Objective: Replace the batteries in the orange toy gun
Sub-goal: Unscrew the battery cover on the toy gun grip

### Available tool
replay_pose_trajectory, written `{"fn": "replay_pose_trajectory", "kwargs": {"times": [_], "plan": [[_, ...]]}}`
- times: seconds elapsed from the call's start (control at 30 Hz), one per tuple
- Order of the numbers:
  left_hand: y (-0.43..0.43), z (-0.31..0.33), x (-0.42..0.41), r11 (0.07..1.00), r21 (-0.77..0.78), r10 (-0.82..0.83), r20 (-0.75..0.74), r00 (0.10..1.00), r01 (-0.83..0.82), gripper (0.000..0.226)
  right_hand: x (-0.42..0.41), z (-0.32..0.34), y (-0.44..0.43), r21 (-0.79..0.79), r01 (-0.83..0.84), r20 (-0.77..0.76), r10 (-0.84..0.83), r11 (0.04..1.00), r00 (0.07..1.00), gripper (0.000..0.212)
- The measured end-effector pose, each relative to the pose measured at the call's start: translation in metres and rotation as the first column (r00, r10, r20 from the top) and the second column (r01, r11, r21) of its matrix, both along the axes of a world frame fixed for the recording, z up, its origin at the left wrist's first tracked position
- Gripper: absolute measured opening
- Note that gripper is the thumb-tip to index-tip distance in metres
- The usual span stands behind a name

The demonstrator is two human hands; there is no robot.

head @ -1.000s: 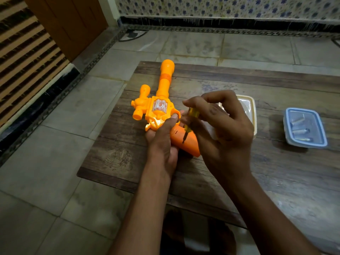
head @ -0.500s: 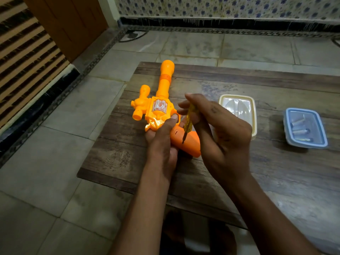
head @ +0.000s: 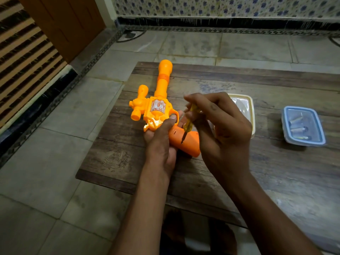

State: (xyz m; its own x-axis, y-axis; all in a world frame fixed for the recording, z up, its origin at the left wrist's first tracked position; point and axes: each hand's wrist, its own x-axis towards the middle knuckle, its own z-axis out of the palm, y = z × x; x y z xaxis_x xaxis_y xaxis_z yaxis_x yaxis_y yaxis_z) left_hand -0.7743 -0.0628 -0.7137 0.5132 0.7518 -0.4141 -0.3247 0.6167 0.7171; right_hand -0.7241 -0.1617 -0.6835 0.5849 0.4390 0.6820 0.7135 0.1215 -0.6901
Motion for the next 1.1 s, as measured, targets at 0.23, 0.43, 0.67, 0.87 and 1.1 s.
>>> {"fn": "replay_pose_trajectory", "kwargs": {"times": [0.23, 0.43, 0.67, 0.87, 1.1], "plan": [[-0.0003, 0.0021, -0.0007, 1.000, 0.011, -0.017, 0.012, 1.000, 0.017, 0.027, -0.0007, 0.0006, -0.0010, -0.014, 0.016, 0.024, -0.015, 1.000, 1.000, 0.026], [-0.0010, 0.0037, -0.0016, 1.000, 0.004, -0.027, 0.027, 0.999, 0.027, 0.029, -0.0017, 0.0000, -0.0002, -0.022, -0.015, 0.013, 0.016, 1.000, 1.000, 0.031], [0.0011, -0.0011, -0.0005, 1.000, 0.012, -0.017, -0.016, 1.000, 0.018, 0.029, -0.0018, 0.0007, -0.0002, -0.009, 0.016, 0.034, -0.016, 1.000, 0.999, 0.029], [0.0027, -0.0039, 0.0006, 0.999, 0.003, 0.044, -0.040, 0.998, -0.044, 0.046, -0.0035, 0.0007, -0.0019, -0.022, -0.076, -0.038, 0.076, 0.997, 0.996, 0.032], [0.0004, 0.0013, -0.0004, 1.000, -0.009, -0.009, 0.013, 1.000, 0.009, 0.034, 0.0001, -0.0018, 0.0013, -0.026, 0.057, -0.016, -0.058, 0.998, 0.998, 0.026]]}}
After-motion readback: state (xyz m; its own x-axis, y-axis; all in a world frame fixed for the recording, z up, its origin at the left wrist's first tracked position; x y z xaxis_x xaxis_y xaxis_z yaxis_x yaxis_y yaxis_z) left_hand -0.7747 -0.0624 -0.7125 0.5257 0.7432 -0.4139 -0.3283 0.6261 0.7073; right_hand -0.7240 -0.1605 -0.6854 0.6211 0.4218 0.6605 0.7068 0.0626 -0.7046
